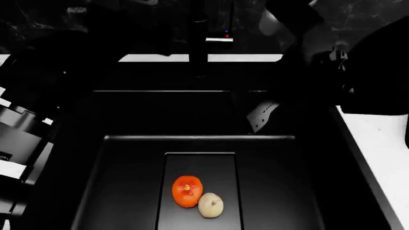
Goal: Pick up the fruits and vegetables and place them in the sink. Turn on the sink faucet to wash them. Then turn the sink off and put them in the tray.
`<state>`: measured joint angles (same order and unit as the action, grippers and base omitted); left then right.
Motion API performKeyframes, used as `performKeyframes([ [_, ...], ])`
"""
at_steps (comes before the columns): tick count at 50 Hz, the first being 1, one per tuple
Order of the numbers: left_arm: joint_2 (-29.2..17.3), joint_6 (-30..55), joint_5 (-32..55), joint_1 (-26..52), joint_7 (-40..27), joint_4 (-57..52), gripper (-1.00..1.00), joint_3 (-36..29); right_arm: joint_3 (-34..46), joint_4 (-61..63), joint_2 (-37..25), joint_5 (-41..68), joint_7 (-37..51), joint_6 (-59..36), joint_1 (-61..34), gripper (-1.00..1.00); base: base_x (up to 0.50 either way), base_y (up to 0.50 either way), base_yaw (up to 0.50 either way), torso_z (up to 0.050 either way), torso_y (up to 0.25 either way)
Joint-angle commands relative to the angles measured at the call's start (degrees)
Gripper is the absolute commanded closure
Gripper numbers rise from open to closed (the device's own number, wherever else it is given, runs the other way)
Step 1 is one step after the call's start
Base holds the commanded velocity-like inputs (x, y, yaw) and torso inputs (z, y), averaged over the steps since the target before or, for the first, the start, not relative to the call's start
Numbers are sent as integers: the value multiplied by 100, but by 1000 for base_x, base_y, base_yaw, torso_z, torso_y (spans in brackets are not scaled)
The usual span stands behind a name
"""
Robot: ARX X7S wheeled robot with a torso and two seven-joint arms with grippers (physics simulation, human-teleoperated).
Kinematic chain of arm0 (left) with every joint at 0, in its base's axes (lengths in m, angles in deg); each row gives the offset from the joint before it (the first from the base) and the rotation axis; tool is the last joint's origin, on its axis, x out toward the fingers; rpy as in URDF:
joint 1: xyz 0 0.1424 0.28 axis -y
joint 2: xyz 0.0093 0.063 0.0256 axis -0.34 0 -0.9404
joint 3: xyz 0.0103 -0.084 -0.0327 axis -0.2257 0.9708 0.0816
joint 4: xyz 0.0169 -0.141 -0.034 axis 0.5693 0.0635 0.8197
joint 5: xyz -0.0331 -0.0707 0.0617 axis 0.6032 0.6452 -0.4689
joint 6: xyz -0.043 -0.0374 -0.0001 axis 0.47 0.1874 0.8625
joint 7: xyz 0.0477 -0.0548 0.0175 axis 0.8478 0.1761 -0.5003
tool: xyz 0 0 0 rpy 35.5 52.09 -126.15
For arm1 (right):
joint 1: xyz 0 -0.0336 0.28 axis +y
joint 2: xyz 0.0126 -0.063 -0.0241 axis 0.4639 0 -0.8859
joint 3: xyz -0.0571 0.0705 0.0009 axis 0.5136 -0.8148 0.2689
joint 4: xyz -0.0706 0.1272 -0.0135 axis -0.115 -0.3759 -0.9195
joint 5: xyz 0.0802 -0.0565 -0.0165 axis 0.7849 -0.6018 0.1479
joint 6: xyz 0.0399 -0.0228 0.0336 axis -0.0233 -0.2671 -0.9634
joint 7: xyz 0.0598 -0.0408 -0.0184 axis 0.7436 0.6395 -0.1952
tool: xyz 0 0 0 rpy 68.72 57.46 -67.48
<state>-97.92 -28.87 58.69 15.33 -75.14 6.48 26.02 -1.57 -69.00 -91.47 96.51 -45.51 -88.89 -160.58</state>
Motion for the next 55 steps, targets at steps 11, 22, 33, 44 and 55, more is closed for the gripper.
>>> performKeyframes([
  [11,125,-202,-30,-169,162,173,-100,-32,378,164,274,-814,-1458,-86,2047,-100,0,0,0,0,0],
  [22,-19,-229,47,-401,8,-76,-100,38,1167,-59,448,-2649,-2795,395,2066,-100,0,0,0,0,0],
  [33,-65,-288,200,-638,-142,-336,-100,164,1885,-299,606,-3797,-3445,1196,2468,-100,0,0,0,0,0],
  [44,-65,-209,246,-619,-197,-490,-100,169,2057,-424,918,-4036,-3772,1553,2565,-100,0,0,0,0,0],
  [55,-23,-228,236,-623,-183,-476,-100,157,2150,-637,1095,-4249,-3969,1942,2765,-100,0,0,0,0,0],
])
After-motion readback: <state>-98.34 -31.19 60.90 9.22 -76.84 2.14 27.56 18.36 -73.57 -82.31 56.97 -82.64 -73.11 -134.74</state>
